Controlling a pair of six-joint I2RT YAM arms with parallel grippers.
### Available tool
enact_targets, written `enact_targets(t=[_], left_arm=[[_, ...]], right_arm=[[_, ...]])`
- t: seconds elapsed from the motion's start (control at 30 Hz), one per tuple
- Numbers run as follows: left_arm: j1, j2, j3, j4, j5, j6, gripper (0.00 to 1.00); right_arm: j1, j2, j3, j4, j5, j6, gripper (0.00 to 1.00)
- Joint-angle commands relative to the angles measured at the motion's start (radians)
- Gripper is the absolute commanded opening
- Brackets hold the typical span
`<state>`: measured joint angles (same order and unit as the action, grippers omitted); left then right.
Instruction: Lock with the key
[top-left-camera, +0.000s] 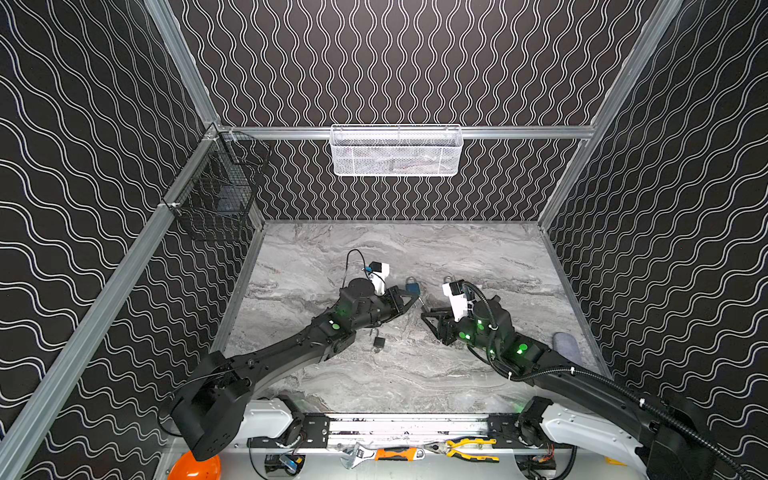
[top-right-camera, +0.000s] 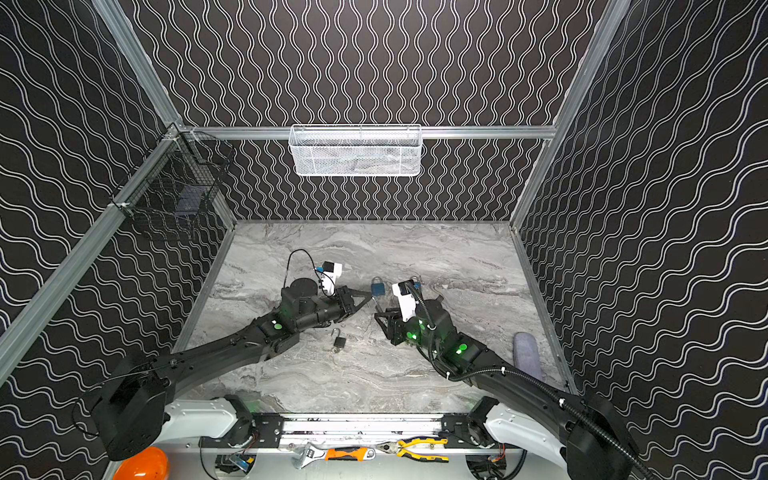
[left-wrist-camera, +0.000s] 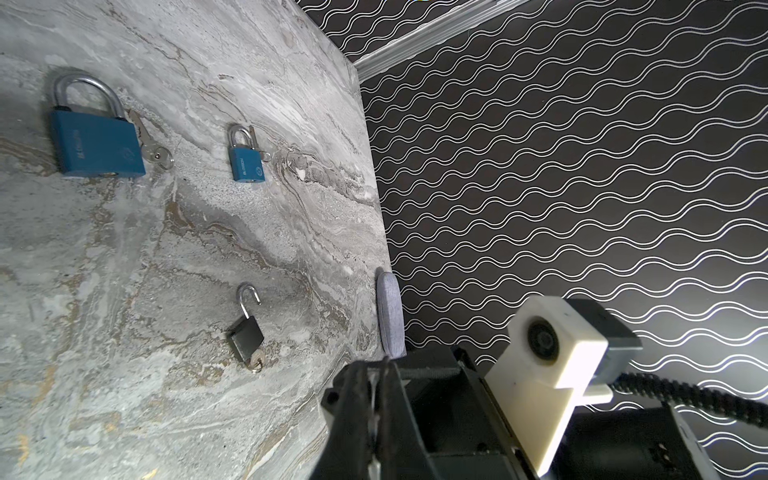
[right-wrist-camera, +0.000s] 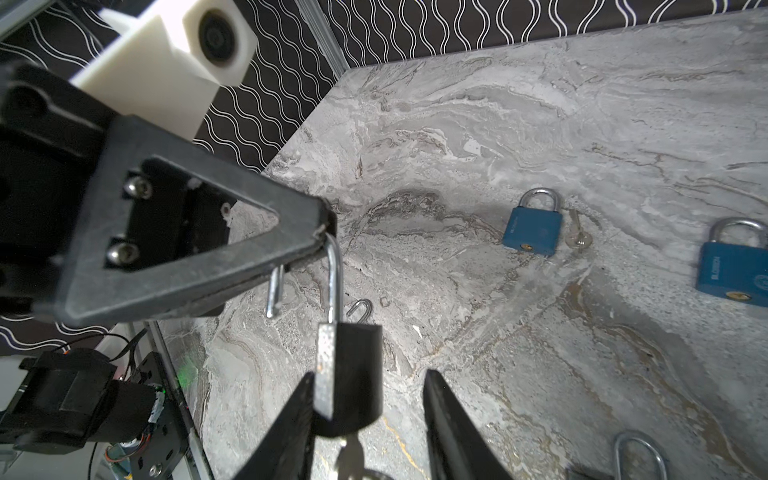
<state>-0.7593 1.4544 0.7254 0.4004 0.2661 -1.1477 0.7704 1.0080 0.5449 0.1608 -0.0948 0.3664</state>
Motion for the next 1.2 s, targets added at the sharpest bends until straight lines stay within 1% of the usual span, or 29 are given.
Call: enact_targets(t=[0.0, 0.2, 0.33, 0.67, 0.87, 0.97, 1.07, 1.17], left_arm=[[0.001, 0.002, 0.006, 0.033, 0.002, 0.0, 0.0], [0.0, 0.007, 0.01, 0.035, 0.009, -0.002, 0.0], [0.0, 0.008, 0.005, 0.041, 0.011, -0.006, 0.0], [0.001, 0.009, 0.001, 0.048, 0.02, -0.011, 0.0], [0.002, 0.019, -0.003, 0.066, 0.028, -0.019, 0.0], [0.001, 0.021, -0.006, 0.078, 0.034, -0.02, 0.0], [0.001, 0.021, -0.012, 0.088, 0.035, -0.007, 0.0], [0.004, 0.021, -0.03, 0.116, 0.042, 0.008, 0.0]], right_arm=[[0.001, 0.002, 0.006, 0.04, 0.008, -0.002, 0.41], [0.003, 0.024, 0.01, 0.043, 0.007, -0.005, 0.36], [0.001, 0.017, -0.006, 0.072, 0.001, 0.003, 0.35], [0.002, 0.01, -0.014, 0.077, 0.012, -0.004, 0.31], [0.002, 0.015, -0.016, 0.082, 0.014, -0.007, 0.22], [0.002, 0.014, -0.024, 0.094, 0.001, 0.005, 0.18], [0.0, 0.004, -0.03, 0.106, -0.019, 0.032, 0.16], [-0.014, -0.01, -0.03, 0.119, -0.069, 0.073, 0.15]])
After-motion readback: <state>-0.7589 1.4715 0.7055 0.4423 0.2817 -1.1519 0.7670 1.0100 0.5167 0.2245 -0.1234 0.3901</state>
